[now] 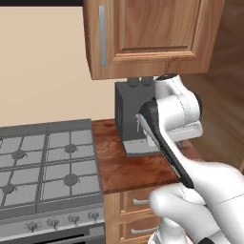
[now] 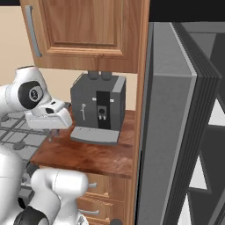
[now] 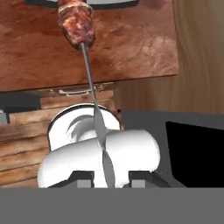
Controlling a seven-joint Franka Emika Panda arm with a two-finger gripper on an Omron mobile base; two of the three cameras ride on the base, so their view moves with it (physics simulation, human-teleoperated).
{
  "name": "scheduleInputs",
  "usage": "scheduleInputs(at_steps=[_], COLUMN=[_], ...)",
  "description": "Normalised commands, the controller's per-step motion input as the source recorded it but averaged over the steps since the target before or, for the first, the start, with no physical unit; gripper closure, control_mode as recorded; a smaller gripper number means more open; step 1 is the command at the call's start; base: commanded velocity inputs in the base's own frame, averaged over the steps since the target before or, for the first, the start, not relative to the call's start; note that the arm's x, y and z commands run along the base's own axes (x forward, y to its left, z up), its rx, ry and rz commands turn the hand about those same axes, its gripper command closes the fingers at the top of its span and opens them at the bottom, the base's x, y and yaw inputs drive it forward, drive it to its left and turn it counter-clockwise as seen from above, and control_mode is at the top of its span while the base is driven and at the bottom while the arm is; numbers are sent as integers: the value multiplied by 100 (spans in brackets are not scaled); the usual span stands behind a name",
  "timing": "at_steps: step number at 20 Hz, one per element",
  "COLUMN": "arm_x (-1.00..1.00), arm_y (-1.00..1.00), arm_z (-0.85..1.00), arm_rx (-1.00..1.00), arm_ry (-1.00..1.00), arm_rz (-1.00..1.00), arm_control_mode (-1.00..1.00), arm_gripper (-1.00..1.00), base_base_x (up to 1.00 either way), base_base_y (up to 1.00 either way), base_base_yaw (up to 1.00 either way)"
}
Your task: Store the kebab skewer in the freezer for long-term storage. Close the freezer door after placing the cooked food.
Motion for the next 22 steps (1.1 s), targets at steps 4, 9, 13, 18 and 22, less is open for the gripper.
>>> scheduleInputs(at_steps=[4,9,13,18,22], arm_x=[-67,-34,-17,-1,0], arm_y=[-60,-54,-7,8,0], arm_z=[69,61,22,3,0], arm_rx=[4,5,5,0,0], arm_ry=[0,-7,-29,-4,0], arm_rz=[-28,-23,-14,-6,0], arm_control_mode=[-100,-100,-100,-100,-100], arm_gripper=[100,100,100,100,100], base_base_x=[0,0,0,0,0], base_base_y=[0,0,0,0,0], base_base_yaw=[0,0,0,0,0])
